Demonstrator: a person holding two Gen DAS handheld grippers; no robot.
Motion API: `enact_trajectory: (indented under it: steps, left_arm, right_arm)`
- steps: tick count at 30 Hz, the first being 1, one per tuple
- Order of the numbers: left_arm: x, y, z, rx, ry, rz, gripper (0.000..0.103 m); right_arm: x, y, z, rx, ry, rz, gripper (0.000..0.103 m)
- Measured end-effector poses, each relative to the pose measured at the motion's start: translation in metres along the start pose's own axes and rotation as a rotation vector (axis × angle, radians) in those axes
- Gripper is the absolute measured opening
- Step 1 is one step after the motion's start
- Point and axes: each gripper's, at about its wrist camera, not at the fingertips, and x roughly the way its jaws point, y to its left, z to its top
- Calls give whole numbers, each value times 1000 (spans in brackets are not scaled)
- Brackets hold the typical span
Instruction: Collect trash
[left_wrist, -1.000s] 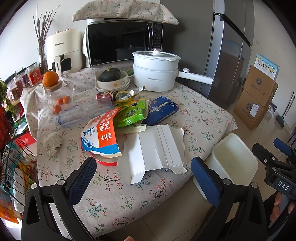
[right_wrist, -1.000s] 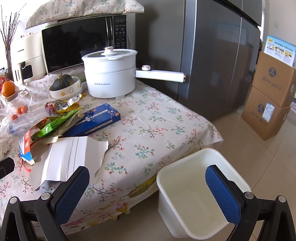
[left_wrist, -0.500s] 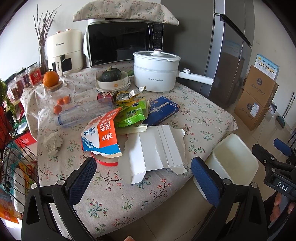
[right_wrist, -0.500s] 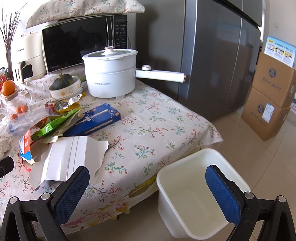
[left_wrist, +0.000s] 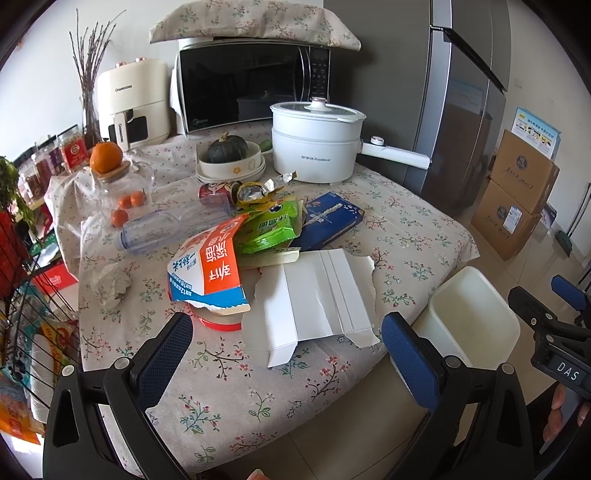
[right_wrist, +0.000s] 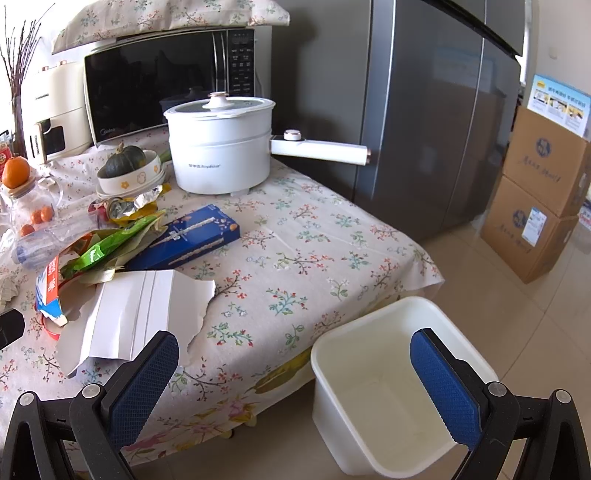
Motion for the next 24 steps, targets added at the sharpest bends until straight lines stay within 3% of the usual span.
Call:
enact_trajectory:
  steps: [10,16,24]
  left_arm:
    - [8,11,4,15,57,-41,103]
    - [29,33,10,35,154,-18,103]
    - [59,93,31,-50,230,3,103]
  right_arm:
    - [2,-4,4,-1,15,-3,103]
    - [18,-2,16,-11,123,88,103]
    - [51,13,33,-124,271,158,103]
